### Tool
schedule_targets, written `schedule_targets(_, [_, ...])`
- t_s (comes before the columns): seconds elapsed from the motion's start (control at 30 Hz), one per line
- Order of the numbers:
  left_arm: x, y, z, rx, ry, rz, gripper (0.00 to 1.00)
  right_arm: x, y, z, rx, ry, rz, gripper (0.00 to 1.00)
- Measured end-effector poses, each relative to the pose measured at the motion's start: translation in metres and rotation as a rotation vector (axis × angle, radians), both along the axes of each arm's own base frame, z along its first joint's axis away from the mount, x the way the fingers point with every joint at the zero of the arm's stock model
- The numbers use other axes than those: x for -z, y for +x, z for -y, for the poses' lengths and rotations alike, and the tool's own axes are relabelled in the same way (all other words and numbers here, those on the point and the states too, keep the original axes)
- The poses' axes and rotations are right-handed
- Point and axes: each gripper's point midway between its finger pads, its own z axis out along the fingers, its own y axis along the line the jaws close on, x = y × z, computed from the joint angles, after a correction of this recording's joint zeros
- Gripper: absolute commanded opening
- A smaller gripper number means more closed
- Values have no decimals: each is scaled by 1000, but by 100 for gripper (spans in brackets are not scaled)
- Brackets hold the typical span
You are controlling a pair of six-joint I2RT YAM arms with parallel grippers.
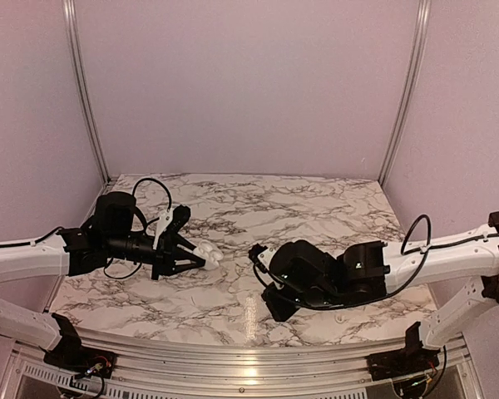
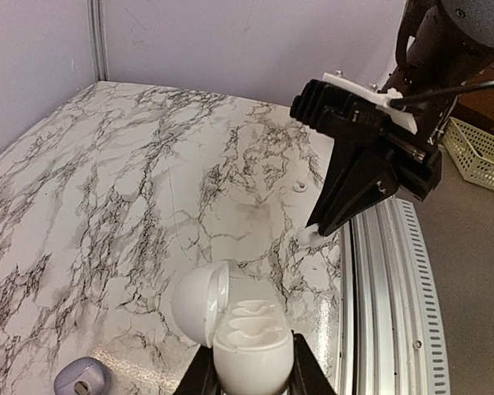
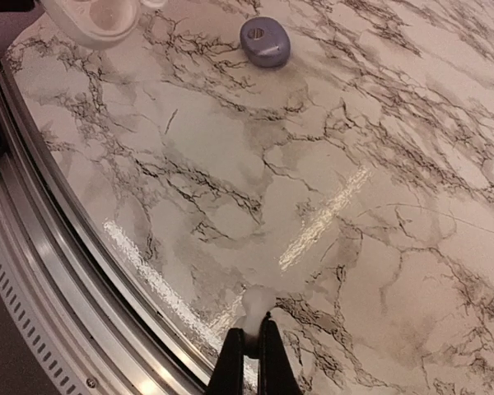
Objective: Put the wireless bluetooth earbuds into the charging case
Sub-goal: Pick up the left earbud from the center of the board, then insert the left earbud into the left side groove of the charging case.
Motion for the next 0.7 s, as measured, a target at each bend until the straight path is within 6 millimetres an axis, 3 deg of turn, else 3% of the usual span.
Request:
schedule_targets(0.4, [-3, -45, 16, 224, -36, 3, 0, -97, -42, -13, -336, 323, 141, 0])
schedule_targets(0.7, [-4, -80, 25, 388, -55, 24, 0, -109, -59, -34, -500, 367, 188, 0])
